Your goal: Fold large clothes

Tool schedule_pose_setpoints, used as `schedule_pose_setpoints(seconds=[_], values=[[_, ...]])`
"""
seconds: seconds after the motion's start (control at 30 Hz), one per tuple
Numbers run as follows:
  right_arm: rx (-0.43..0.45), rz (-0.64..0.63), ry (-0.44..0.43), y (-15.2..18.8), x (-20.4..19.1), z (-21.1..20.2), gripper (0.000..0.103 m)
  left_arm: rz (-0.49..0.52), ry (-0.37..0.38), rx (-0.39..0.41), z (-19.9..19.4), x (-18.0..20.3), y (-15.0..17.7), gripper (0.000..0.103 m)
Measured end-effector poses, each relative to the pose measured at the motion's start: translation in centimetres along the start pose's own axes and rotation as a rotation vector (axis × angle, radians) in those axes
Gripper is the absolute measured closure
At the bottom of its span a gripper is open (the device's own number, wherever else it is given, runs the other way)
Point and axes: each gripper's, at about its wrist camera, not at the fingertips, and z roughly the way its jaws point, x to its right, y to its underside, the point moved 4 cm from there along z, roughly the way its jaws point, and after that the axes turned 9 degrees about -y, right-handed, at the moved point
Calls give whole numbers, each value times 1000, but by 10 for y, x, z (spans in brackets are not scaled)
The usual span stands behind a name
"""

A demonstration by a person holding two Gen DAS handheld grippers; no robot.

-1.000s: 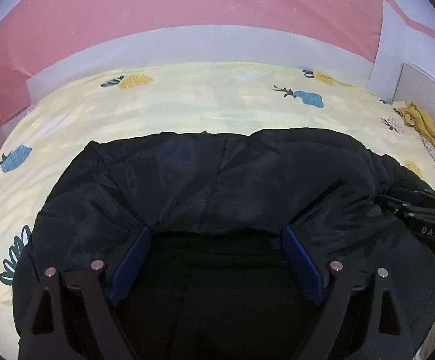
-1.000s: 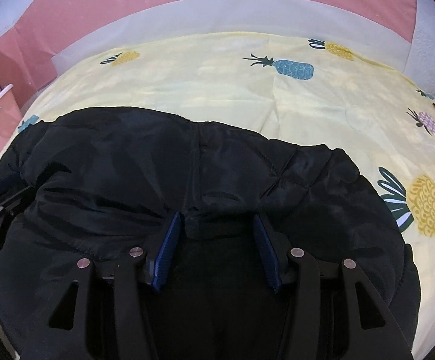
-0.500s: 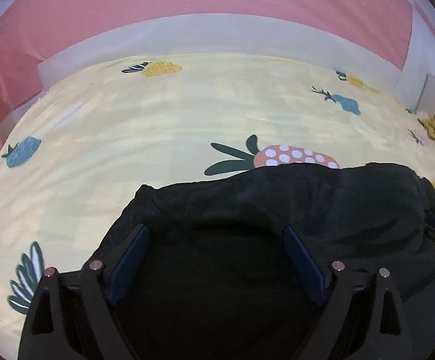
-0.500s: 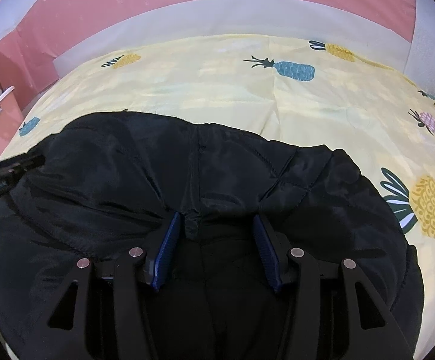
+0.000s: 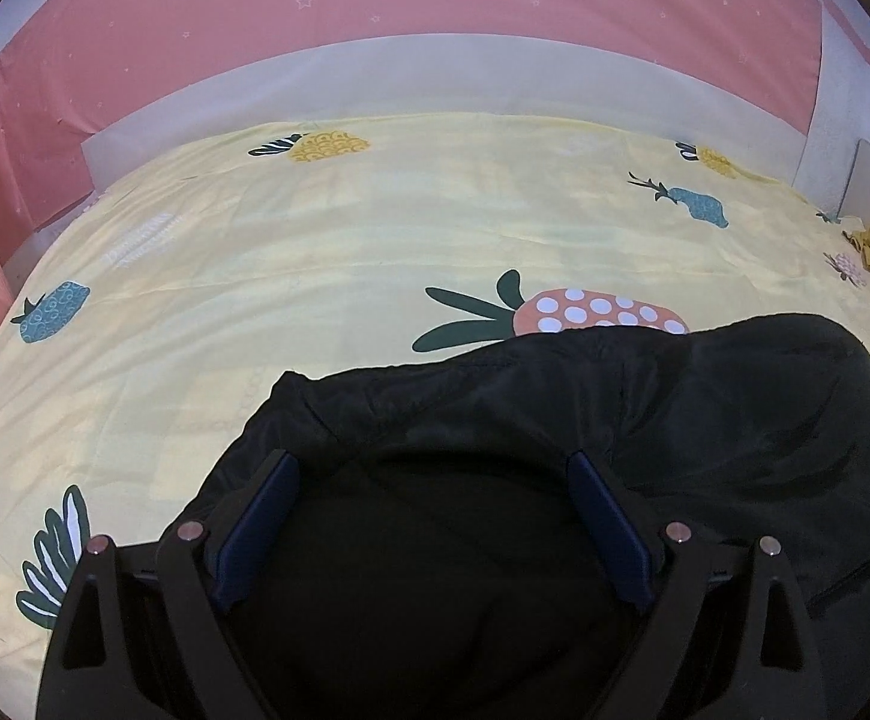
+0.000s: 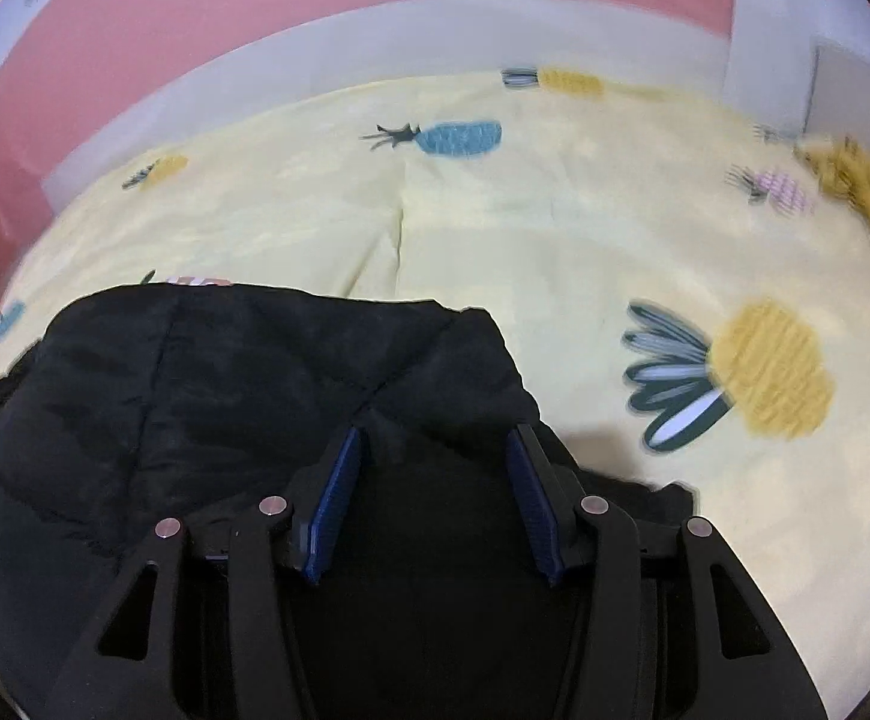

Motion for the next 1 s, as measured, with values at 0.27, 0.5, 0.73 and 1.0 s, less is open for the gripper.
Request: schedule_pose_setpoints(seconds=[0.27,0.5,0.73,1.0], values=[[-21,-19,29,0,-3,25,53,-31,23,-7,6,-3,1,9],[5,-23,45,5,-1,25,53,-40,15,17,9,0,4,8],[20,-21,69,-1,-8,-6,53,-35,9,-19,-10,-2,-6,11],[138,-67,-31,-7,-66,-61,53,-58,150,50,-75,29,-15,11]])
